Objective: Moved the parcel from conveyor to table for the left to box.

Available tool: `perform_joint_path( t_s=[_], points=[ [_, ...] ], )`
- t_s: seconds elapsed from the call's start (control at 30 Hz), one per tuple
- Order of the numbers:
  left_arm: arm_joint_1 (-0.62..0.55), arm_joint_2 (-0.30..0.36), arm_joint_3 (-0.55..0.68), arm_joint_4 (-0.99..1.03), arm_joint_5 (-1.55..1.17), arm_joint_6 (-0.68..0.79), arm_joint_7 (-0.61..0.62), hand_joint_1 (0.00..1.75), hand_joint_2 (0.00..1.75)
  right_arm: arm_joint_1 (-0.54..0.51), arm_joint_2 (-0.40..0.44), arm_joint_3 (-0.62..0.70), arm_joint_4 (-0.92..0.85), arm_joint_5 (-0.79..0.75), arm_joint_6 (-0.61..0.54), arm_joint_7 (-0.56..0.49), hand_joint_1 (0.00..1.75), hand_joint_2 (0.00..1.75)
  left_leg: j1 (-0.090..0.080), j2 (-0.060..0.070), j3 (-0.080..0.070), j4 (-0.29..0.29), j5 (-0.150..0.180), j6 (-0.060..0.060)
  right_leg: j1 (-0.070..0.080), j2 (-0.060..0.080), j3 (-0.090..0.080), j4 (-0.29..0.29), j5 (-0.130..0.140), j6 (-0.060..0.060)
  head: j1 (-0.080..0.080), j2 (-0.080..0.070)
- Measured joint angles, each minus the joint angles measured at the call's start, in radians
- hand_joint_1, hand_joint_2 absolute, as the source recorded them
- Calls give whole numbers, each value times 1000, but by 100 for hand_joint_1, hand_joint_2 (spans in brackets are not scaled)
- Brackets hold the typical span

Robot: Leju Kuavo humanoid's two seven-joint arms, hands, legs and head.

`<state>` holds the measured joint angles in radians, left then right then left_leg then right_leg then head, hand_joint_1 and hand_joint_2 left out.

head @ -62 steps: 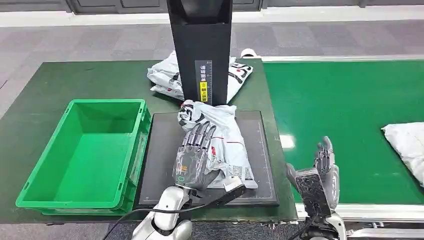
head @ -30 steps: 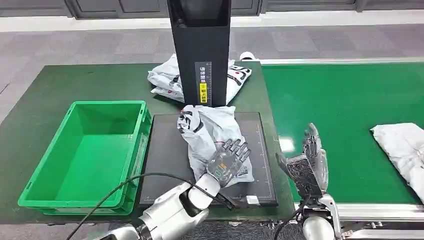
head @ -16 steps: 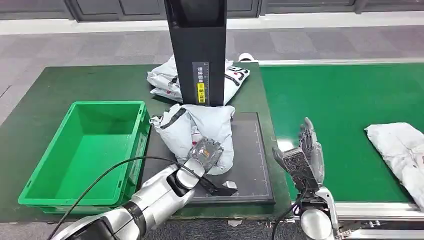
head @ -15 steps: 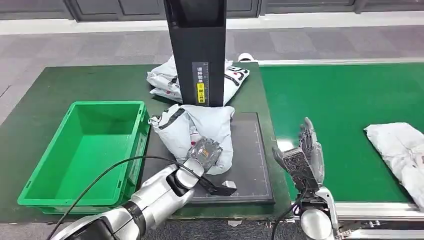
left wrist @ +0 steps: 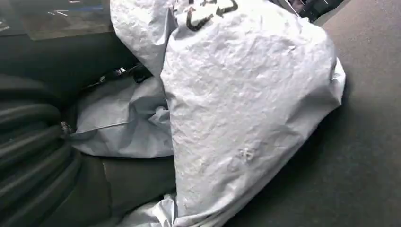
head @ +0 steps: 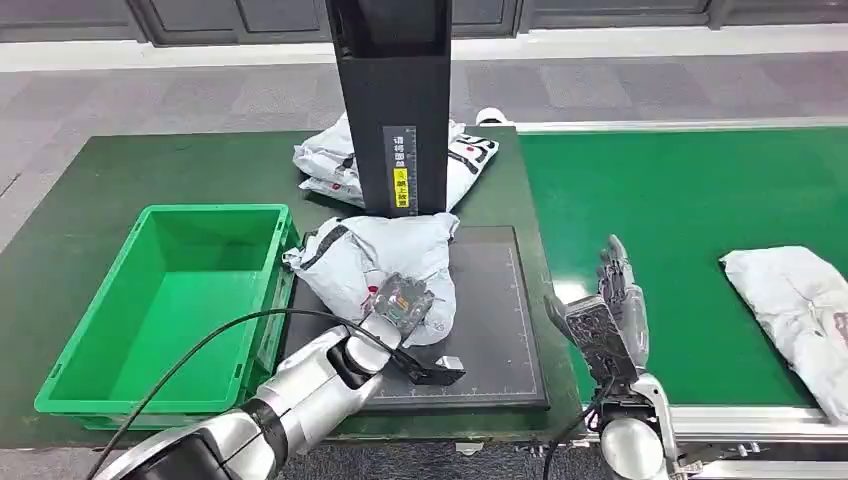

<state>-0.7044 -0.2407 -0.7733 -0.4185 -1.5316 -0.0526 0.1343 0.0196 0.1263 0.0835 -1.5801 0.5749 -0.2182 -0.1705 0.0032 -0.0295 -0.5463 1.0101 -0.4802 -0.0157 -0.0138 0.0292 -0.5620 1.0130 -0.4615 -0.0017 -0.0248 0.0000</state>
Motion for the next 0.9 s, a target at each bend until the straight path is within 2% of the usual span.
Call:
perform_joint_path(
  t_s=[0.17,0.33,0.43,0.47,0.5,0.57,0.63,0.7,0.83,0.9],
  points=[
    [0,3,5,0,-2,9,28,175,175,12,0,0,0,5,2,0,0,175,0,0,1,0,-1,0,0,0,1,0,-1,0,0,0],
    [19,23,27,-4,-8,101,126,175,175,37,0,0,-2,6,1,-4,0,175,0,1,2,0,-1,-1,0,2,0,0,-1,0,0,0],
    [57,48,55,-37,-6,222,224,175,175,59,0,0,-12,8,-18,3,0,175,0,2,1,0,-1,-1,0,3,-1,0,-1,-1,0,0],
    [98,57,83,-86,3,299,261,175,175,73,0,0,-22,10,-39,17,0,175,0,3,3,0,0,-2,0,4,-1,0,-1,-1,0,0],
    [163,72,135,-198,23,418,263,175,175,94,0,-5,-41,11,-62,32,0,175,0,5,12,0,0,-2,0,7,-4,1,-1,-1,0,0],
    [304,118,271,-504,86,630,190,175,175,152,2,-19,-87,12,-70,40,0,175,0,7,-1,0,3,-5,0,9,-18,2,2,-3,0,0],
    [378,121,408,-750,153,723,81,175,175,186,2,-37,-111,14,-70,34,0,175,0,6,-10,0,5,-5,2,8,-24,3,3,-3,1,0],
    [437,121,496,-935,183,751,2,175,175,210,7,-45,-129,15,-70,29,0,175,0,8,-9,0,1,-4,1,10,-25,3,2,-3,0,0],
    [525,117,605,-1173,202,754,-55,175,175,233,10,-58,-153,15,-72,24,0,175,0,8,-10,0,0,-3,2,8,-25,2,0,-1,0,0],
    [556,86,664,-1255,241,754,-181,175,175,243,11,-59,-159,15,-75,20,0,175,0,7,-11,0,0,-2,1,7,-25,2,0,-1,0,0]
  ],
)
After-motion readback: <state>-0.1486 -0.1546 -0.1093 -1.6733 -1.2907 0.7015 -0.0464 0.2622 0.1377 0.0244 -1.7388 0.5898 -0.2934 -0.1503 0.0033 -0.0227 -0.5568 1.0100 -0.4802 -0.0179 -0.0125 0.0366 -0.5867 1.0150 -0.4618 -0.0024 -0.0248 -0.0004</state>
